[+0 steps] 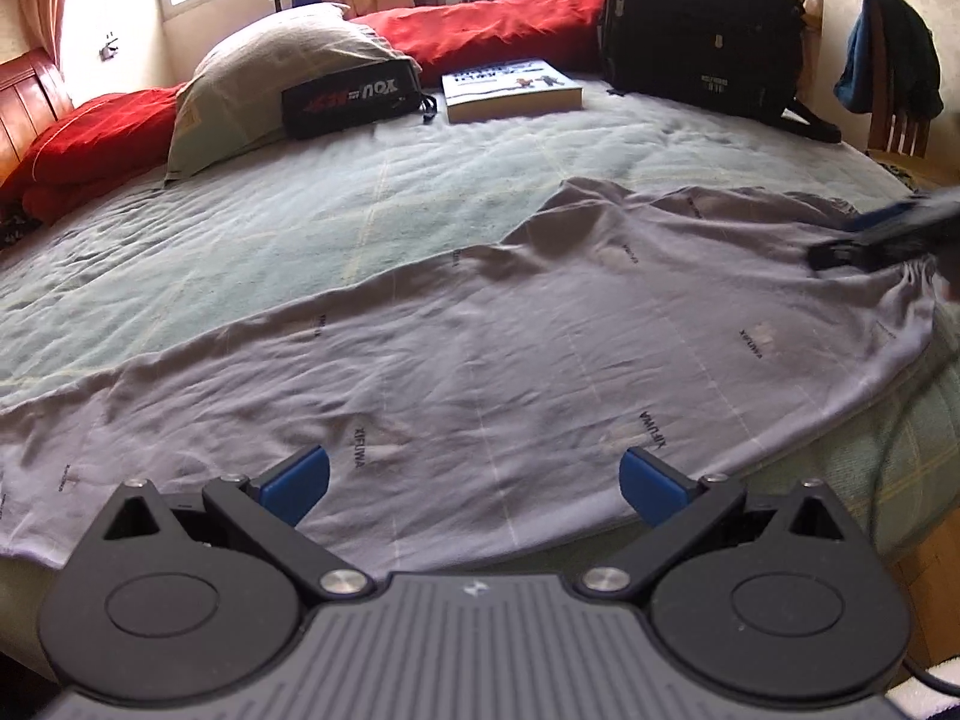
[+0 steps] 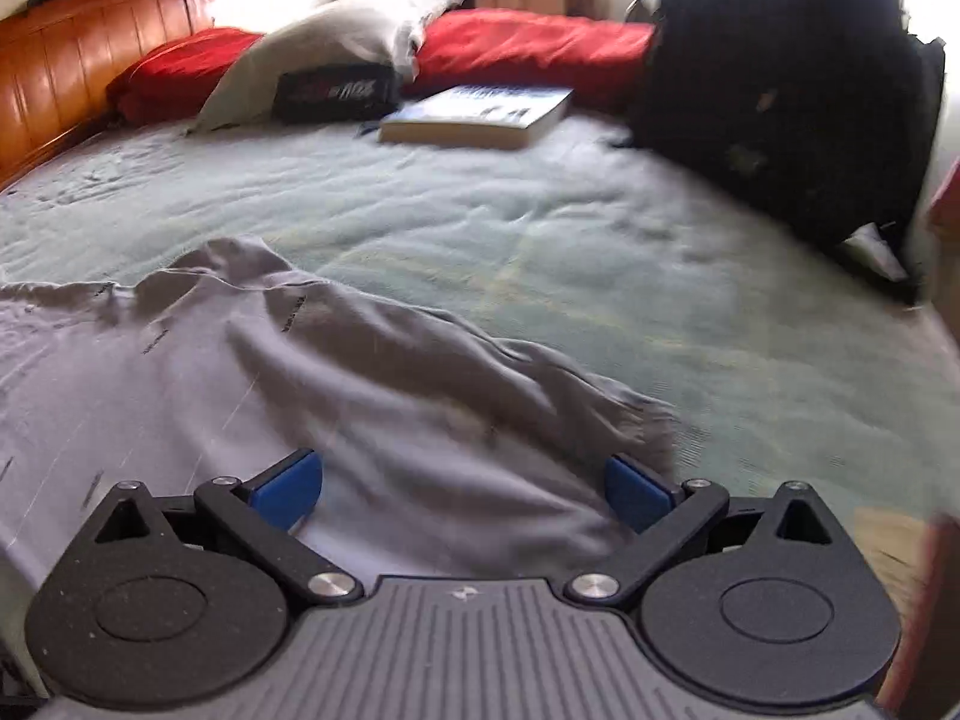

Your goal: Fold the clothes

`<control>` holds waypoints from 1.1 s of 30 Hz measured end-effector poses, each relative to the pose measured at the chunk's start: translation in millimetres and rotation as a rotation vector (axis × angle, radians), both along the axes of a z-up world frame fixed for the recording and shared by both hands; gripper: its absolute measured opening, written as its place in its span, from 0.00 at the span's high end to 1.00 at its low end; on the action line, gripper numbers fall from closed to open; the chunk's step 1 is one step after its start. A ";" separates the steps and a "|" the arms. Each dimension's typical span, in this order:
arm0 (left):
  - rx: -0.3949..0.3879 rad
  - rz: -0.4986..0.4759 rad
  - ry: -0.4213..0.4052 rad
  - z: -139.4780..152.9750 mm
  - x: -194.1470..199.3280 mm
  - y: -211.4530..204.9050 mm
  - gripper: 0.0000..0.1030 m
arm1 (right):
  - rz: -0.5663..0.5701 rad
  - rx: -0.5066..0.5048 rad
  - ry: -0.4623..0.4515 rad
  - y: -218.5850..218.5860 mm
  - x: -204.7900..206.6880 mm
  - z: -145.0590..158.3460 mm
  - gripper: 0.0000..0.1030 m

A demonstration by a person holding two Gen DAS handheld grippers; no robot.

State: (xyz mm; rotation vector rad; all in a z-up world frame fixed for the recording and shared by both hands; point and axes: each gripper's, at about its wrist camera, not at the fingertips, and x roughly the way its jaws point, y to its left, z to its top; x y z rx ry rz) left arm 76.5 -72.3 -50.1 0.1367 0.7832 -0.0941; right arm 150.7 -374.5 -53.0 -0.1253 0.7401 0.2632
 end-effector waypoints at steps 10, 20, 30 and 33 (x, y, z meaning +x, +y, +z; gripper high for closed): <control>-0.001 -0.008 -0.099 4.5 -17.3 -29.2 0.01 | 0.014 -0.068 -0.070 48.4 -64.6 -29.0 0.00; 0.006 -0.040 -0.091 -0.3 -24.6 -36.9 0.01 | 0.014 0.056 -0.052 26.8 -97.5 -7.0 0.00; 0.002 -0.025 -0.087 -2.9 -26.3 -31.6 0.01 | -0.021 0.010 -0.088 45.2 -67.4 -4.7 0.00; -0.009 -0.033 -0.089 -4.4 -26.3 -31.4 0.01 | -0.042 0.008 -0.079 41.8 -71.4 -5.0 0.00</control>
